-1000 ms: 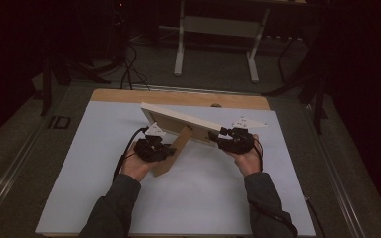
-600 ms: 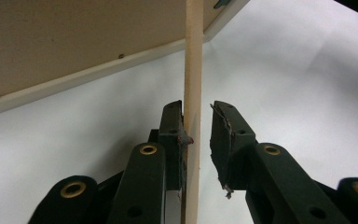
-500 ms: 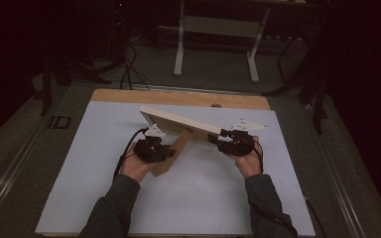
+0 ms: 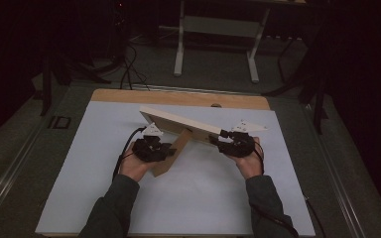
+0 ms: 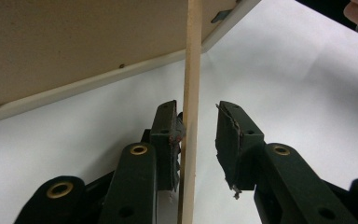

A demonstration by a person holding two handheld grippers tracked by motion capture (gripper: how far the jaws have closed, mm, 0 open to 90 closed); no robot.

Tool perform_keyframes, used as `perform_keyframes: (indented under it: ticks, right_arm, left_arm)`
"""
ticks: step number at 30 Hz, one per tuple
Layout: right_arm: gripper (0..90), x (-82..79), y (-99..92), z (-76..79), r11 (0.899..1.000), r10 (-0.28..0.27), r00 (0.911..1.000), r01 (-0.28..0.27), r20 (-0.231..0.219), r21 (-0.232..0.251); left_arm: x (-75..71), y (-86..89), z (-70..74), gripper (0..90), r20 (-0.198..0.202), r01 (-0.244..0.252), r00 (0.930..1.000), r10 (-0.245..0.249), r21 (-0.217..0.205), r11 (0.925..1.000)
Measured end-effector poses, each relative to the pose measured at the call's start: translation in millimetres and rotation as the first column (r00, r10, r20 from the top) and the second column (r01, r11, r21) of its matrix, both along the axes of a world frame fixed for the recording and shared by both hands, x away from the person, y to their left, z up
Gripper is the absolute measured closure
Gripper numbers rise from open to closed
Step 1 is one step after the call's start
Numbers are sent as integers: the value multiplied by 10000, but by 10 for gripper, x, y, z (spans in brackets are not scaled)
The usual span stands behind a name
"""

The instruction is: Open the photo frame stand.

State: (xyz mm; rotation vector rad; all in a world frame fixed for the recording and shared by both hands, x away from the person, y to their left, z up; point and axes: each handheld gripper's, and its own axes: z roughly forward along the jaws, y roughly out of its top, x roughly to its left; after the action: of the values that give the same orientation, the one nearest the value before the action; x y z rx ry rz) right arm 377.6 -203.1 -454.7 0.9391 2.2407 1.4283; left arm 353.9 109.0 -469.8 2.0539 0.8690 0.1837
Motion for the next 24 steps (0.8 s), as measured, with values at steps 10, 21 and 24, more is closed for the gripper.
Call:
perform_keyframes:
  ticks: [10,21,24]
  right_arm:
    - [517,-13,-51,-40,9999,-63,9999,62,-129,-99]
    - [515,-16,-98,-96,9998,-129,9995,125,-286,-164]
    - [516,-17,-112,-104,9998,-128,9995,123,-298,-178]
  left_arm:
    - [-34,40,47,672,340,-16,9994,19,-87,10000]
    - [-29,109,81,668,432,-233,9988,247,-317,9992]
    - [-29,129,89,668,460,-316,9984,333,-373,9988]
